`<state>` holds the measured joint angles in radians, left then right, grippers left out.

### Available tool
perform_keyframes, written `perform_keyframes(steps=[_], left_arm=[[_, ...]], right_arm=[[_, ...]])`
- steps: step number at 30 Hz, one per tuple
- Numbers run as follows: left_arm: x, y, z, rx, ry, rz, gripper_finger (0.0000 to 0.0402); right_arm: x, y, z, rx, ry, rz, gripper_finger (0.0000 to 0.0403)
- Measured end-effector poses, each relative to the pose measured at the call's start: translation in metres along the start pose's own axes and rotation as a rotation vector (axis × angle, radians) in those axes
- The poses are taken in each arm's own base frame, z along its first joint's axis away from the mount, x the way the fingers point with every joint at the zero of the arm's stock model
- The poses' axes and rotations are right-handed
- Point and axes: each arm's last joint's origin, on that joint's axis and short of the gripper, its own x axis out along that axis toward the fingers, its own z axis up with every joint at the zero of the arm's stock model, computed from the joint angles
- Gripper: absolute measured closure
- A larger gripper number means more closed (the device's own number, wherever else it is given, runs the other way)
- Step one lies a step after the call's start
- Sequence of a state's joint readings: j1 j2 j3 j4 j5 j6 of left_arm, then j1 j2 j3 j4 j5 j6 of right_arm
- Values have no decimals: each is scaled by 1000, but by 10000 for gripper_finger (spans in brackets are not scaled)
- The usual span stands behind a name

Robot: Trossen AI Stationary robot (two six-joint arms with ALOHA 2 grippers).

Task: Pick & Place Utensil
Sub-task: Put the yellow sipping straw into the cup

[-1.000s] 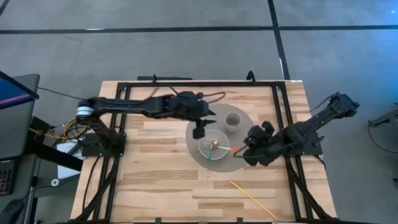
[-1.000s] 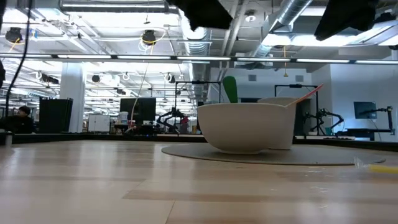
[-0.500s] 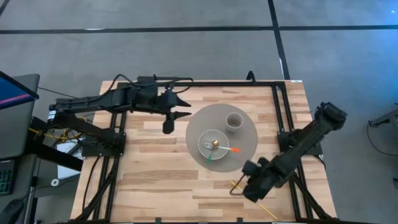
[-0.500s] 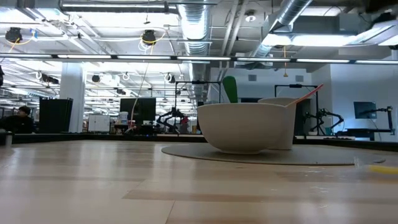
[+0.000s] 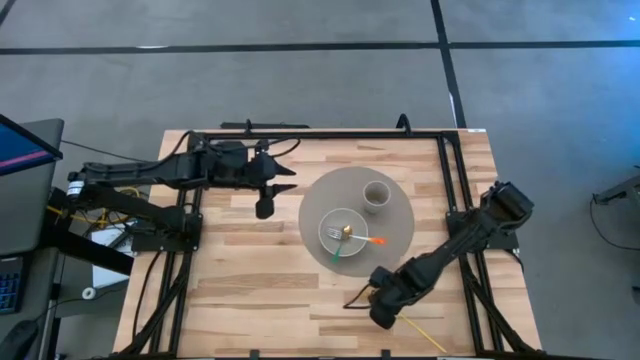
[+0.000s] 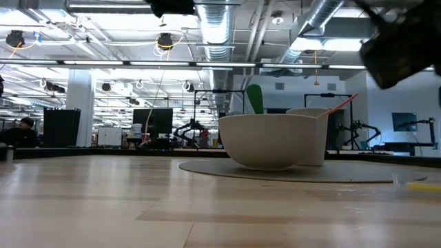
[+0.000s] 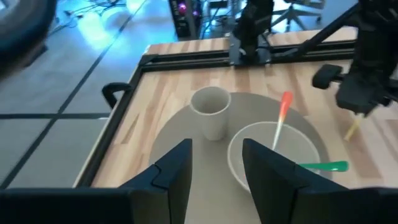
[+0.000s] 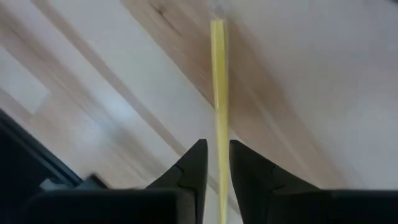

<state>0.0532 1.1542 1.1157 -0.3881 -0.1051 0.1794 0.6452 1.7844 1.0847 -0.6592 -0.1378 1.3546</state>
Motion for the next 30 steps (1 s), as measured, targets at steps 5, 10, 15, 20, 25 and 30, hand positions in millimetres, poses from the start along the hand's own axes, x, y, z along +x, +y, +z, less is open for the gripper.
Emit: perform_keyframes(steps=[5, 10, 15, 20, 25, 30], left_arm=[[2, -1, -3, 0, 5, 6, 259], [2, -1, -3, 0, 5, 6, 259], [2, -1, -3, 0, 5, 6, 259], [2, -1, -3, 0, 5, 6, 259], [3, -1, -4, 0, 6, 6, 259], [5, -2, -9, 1, 17, 3, 259]], right_arm=[[5, 1, 12, 13, 8, 25, 336], [5, -1, 15, 23, 6, 9, 335], [7, -2, 15, 19, -33, 17, 335], [20, -1, 15, 8, -46, 29, 335], [36, -3, 18, -2, -24, -20, 335], [36, -4, 21, 3, -43, -31, 345]])
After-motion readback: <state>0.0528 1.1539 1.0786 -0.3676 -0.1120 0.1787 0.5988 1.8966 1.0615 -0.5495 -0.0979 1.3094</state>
